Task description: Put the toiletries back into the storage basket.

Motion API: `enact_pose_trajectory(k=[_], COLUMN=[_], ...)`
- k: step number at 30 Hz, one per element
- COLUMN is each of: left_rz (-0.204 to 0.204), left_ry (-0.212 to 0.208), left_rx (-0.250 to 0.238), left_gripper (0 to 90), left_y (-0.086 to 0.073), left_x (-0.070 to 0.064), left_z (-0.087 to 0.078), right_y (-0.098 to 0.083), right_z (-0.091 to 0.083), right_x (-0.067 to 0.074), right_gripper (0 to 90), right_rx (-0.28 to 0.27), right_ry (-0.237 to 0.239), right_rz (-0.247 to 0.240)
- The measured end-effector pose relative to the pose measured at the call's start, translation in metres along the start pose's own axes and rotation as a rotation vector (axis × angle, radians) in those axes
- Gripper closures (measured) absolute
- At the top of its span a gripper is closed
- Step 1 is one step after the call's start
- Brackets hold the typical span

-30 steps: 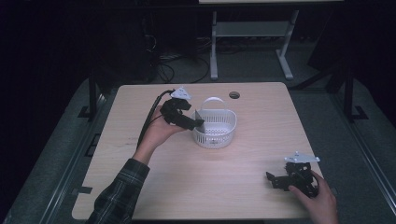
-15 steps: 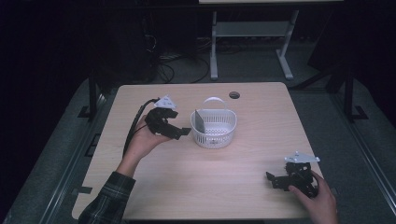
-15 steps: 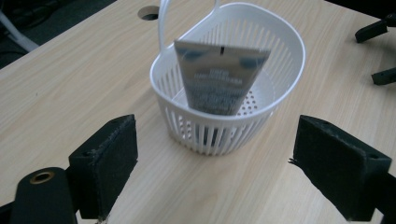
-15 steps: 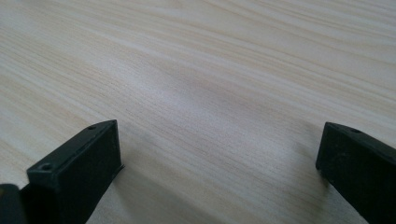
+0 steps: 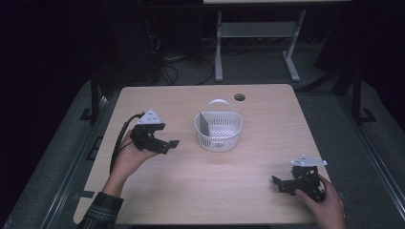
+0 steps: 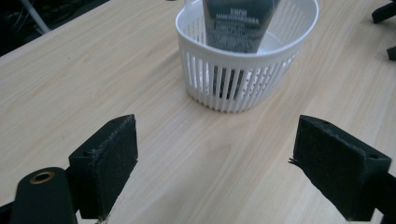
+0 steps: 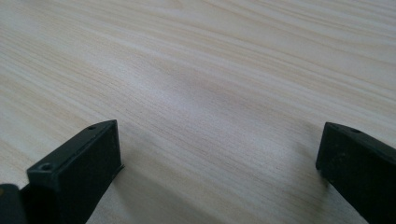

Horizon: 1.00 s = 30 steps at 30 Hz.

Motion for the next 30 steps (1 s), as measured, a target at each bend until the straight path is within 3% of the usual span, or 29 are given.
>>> enact_pose_trajectory(k=[10,16,30], left_rz=[-0.016,-0.023,-0.057], left_ry=[0.019,0.051,0.079], left_rx=[-0.002,-0.007,-0.001], left_gripper=[13.0,13.3,13.4], left_y=[-0.035,-0.056,-0.106], left_x=[0.005,0.009,0.009], left_z=[-0.012,-0.017,-0.019], right_y=[0.000,0.000,0.000], right_z=[0.000,0.000,0.000], right_x=[0.000,0.000,0.000], right_gripper=[0.0,0.0,0.0], right_rx=[0.000,0.000,0.000], right_ry=[0.000,0.000,0.000], right_rz=[0.001,0.002,0.002])
Point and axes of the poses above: each handheld gripper's, and its own axes: z roughly forward along the jaws, y roughly out of its top, x roughly to its left, the point moved 10 cm from there along z, roughly forward along the jaws, and after that the axes turned 8 degrees about -z, right-handed, at the moved point
